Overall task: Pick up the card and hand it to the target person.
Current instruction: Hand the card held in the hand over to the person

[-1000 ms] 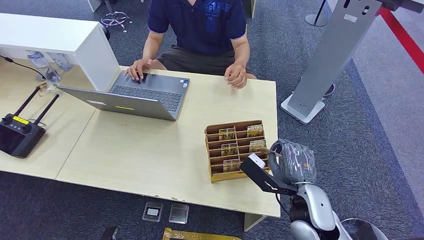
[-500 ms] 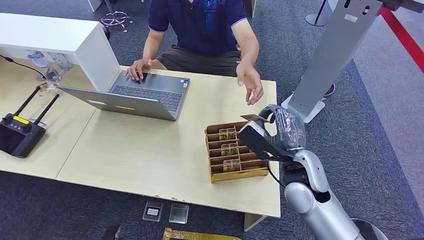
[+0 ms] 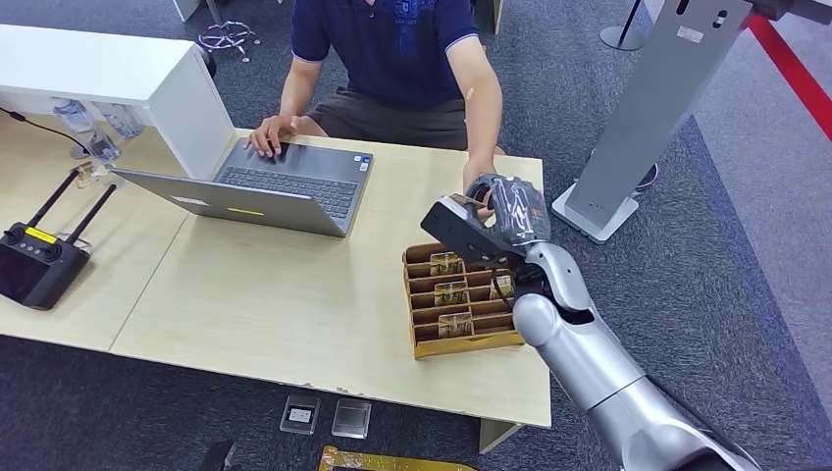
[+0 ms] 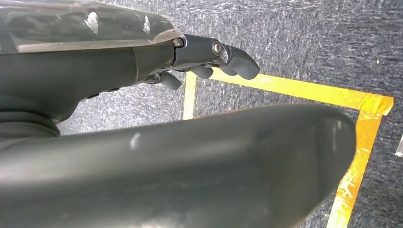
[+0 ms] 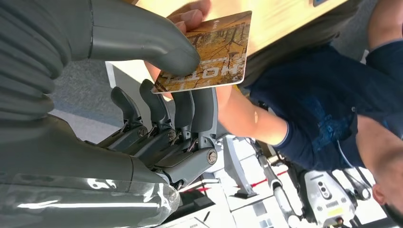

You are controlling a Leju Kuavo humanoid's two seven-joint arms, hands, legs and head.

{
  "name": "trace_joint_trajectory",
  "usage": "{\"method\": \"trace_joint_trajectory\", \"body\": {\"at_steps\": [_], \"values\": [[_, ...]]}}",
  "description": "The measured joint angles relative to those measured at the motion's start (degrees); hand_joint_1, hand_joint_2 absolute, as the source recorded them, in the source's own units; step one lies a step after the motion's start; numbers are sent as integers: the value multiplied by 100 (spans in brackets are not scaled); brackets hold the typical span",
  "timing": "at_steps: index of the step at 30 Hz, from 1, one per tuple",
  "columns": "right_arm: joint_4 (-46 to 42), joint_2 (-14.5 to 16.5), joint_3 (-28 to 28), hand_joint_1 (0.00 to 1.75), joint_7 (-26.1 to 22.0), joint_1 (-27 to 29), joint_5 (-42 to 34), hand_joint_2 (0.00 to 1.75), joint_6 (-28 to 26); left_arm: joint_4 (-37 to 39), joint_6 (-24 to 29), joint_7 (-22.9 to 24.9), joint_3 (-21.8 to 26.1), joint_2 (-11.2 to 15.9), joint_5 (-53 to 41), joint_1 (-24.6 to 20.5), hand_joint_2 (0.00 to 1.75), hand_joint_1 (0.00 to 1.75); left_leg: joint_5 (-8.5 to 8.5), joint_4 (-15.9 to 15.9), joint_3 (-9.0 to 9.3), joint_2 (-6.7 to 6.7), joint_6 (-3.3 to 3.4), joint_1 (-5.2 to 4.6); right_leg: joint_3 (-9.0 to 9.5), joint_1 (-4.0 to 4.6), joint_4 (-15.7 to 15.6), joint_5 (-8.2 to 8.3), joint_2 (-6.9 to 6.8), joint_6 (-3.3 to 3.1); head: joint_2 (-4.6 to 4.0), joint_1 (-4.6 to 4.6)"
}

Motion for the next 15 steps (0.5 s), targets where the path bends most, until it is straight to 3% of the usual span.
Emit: {"method": "trace_joint_trajectory", "body": {"at_steps": [3,7,15], "values": [[355,154,63,145,-58,-101,-15,175,-34,0,14,0,0,2,47,2,0,0,0,0,0,0,0,0,0,0,0,0,0,0,0,1],[751,324,111,0,-125,-187,-42,175,-82,0,21,0,0,6,72,3,0,0,0,0,0,0,0,0,-1,0,0,0,1,0,0,4],[1202,535,220,0,-163,-270,-97,175,-93,0,22,-19,0,14,143,9,0,0,0,0,1,0,0,0,-2,0,0,0,1,0,0,2]]}}
